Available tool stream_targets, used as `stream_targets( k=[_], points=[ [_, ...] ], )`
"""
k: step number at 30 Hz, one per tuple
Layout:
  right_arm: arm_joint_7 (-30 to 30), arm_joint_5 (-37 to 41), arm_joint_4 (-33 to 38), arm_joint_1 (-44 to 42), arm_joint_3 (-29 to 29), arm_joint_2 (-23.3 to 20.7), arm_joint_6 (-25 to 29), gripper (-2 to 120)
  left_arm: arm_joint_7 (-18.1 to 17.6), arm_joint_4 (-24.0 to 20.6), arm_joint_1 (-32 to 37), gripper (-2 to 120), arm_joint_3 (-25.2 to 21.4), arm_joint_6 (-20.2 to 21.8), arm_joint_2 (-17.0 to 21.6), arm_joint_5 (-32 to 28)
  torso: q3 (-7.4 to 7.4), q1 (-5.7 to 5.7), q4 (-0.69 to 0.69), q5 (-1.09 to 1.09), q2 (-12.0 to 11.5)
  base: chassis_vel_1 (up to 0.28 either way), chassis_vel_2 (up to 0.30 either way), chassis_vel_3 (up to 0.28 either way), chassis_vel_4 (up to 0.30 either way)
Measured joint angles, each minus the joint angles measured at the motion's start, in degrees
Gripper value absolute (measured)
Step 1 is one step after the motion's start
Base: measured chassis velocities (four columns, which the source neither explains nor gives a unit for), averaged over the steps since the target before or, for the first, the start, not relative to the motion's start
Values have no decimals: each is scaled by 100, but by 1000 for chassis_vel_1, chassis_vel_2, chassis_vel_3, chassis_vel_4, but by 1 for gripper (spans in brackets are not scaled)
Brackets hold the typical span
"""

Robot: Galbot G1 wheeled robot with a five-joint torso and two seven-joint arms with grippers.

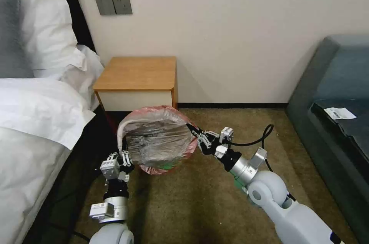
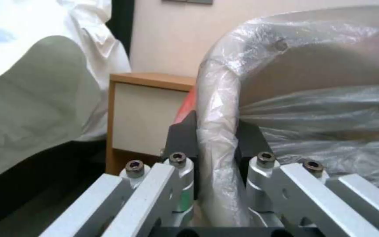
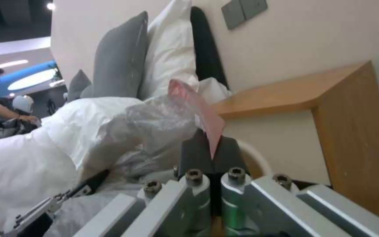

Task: Pick up the garbage bag from the table and place it over the trash can.

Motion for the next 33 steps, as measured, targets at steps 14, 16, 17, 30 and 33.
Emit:
stream_targets(
  k=[14, 16, 17, 30, 33],
  points=[
    [17, -41, -294, -41, 209, -18, 183, 0, 90, -231, 198, 11, -3, 70, 117, -385, 0, 0, 0, 0, 0, 0, 0, 0, 0],
    [16, -43, -333, -37, 226, -25, 194, 0, 102, -279, 225, 11, -3, 87, 137, -447, 0, 0, 0, -1, 0, 0, 0, 0, 0],
    [16, -43, -396, -25, 251, -38, 207, 0, 108, -342, 257, 11, -5, 109, 159, -534, 0, 0, 0, 0, 0, 0, 0, 0, 0],
    [5, -50, -641, 84, 256, -54, 263, 0, 151, -739, 450, 11, 194, 297, 234, -982, 0, 0, 0, 0, 0, 0, 0, 0, 0],
    [-5, -66, -695, 154, 227, -26, 263, 0, 174, -837, 517, 11, 343, 382, 256, -1137, 0, 0, 0, 0, 0, 0, 0, 0, 0]
  ],
)
